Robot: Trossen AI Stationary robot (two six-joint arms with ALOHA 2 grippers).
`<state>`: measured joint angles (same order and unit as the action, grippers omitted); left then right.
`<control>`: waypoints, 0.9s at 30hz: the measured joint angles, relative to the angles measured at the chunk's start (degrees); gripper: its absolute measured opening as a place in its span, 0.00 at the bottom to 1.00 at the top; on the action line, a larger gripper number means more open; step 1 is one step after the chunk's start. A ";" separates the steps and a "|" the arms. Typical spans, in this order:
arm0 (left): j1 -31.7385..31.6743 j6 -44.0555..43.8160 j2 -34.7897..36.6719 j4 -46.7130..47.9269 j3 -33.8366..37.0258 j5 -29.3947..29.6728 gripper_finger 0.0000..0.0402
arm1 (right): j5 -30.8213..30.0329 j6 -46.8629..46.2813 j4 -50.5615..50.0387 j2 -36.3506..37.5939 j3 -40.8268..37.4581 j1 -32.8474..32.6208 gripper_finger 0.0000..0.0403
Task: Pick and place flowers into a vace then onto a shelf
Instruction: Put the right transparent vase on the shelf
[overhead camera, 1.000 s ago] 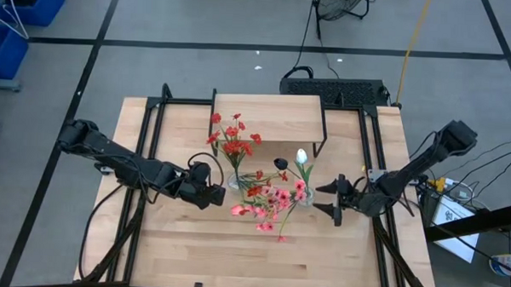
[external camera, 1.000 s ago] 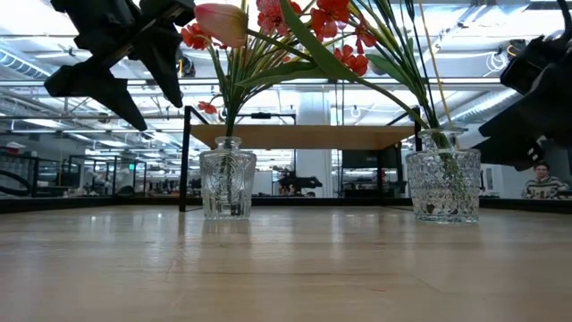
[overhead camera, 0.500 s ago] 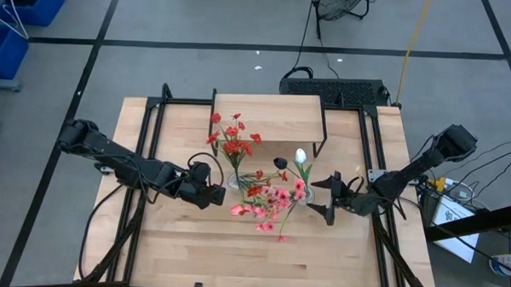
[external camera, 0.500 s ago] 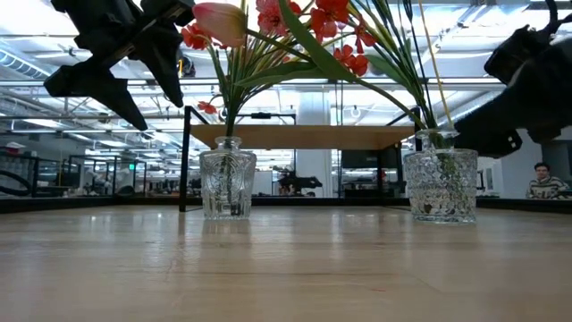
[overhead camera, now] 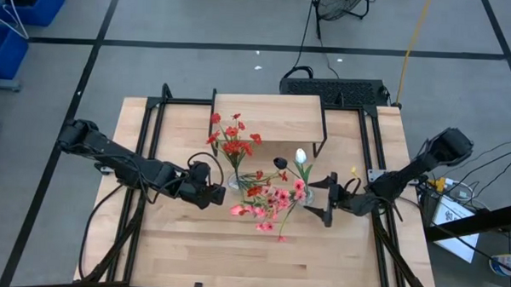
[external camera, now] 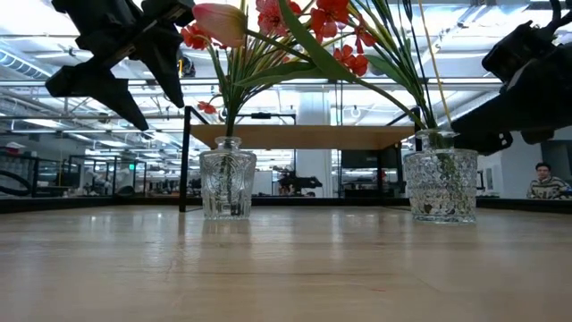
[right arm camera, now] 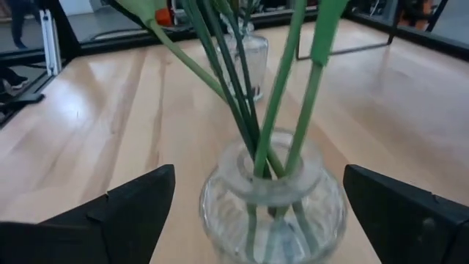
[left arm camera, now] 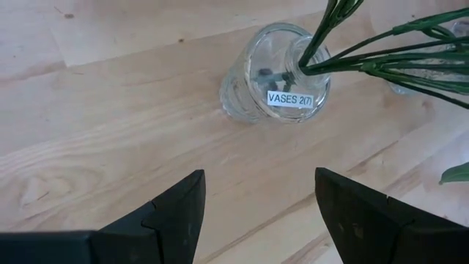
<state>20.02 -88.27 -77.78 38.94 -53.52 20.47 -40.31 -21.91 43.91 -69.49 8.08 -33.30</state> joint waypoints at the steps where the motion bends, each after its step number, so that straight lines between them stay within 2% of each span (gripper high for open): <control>1: -0.01 0.00 0.00 0.01 0.00 0.02 0.64 | 0.04 0.75 1.08 -0.61 0.02 0.27 0.97; 19: -0.01 -0.11 0.00 0.02 0.00 0.61 0.64 | 1.64 1.68 14.78 -12.73 0.13 6.40 0.94; 27: -0.01 -0.42 0.00 0.02 0.00 0.60 0.64 | 4.61 1.27 15.61 -17.81 3.03 8.13 0.93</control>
<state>20.01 -88.68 -77.78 38.96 -53.52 21.07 -35.70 -20.64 59.52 -87.29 11.10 -25.17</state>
